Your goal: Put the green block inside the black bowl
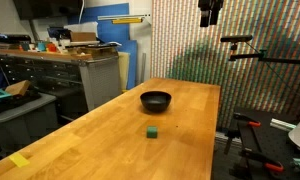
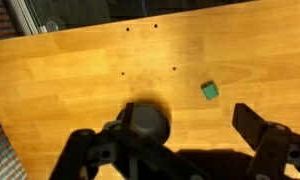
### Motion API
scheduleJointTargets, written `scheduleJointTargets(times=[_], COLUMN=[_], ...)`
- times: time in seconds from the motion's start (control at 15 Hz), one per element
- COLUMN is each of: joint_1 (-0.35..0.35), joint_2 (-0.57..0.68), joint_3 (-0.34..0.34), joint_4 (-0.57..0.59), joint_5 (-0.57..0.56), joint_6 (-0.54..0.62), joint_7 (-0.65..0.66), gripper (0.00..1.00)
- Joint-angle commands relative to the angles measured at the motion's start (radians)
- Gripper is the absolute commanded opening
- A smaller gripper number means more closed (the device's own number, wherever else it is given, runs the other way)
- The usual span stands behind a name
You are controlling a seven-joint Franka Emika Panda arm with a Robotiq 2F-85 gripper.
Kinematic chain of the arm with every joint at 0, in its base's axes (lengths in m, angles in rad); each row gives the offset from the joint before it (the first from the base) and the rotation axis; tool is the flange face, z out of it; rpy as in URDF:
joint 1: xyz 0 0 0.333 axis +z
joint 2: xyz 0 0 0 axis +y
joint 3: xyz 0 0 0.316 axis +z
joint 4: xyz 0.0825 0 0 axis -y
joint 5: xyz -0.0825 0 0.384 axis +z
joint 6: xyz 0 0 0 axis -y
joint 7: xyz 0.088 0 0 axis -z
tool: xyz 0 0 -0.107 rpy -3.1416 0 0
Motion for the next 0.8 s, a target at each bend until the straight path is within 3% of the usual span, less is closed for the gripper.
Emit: scheduleJointTargets(times=[0.0, 0.53, 0.73], joint_1=[0.013, 0.013, 0.014], joint_2=[0.002, -0.001, 0.046], joint_3=[-0.011, -0.011, 0.007], joint_4=[0.005, 0.013, 0.027], joint_5=[-0.006, -0.006, -0.026], joint_6=[-0.003, -0.003, 0.066], joint_7=[0.005, 0.005, 0.013], gripper=[1.00, 1.00, 1.00])
